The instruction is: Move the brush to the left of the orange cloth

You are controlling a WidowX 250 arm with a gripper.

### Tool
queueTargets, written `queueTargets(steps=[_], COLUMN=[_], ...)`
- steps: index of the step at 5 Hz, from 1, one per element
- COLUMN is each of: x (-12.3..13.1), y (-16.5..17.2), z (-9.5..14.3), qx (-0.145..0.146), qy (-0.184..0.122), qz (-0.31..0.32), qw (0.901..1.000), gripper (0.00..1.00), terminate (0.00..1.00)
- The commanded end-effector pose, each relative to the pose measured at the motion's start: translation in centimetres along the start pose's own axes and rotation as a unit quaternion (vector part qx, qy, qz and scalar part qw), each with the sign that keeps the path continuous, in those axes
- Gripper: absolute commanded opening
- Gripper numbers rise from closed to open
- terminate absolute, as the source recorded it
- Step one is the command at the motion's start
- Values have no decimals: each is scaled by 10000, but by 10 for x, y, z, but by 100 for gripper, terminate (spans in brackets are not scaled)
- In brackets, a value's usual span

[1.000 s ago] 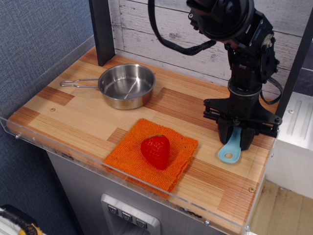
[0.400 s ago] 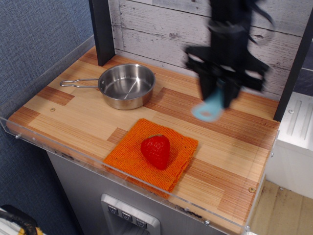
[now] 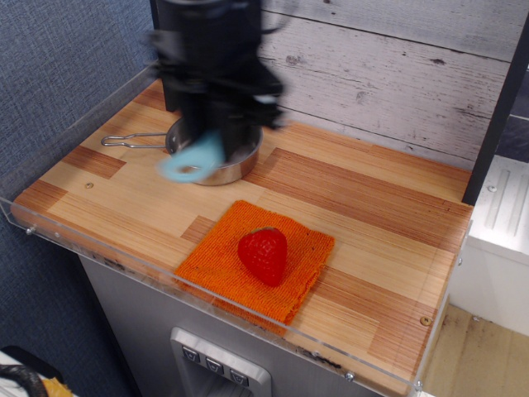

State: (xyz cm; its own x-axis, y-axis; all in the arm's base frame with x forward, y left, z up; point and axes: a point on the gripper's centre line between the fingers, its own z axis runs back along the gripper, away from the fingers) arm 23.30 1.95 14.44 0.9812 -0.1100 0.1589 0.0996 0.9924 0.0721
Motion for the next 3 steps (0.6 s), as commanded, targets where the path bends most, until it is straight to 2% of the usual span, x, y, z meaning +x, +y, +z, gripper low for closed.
queueTargets(steps=[1,2,3], x=[-37,-40,-37], y=[89,138,161], z=[-27,-43,-62], qx=[285,406,318], qy=[238,159,102], qz=[191,247,512], qw=[9991,9987,9981], gripper=[0,0,0], terminate=[0,0,0])
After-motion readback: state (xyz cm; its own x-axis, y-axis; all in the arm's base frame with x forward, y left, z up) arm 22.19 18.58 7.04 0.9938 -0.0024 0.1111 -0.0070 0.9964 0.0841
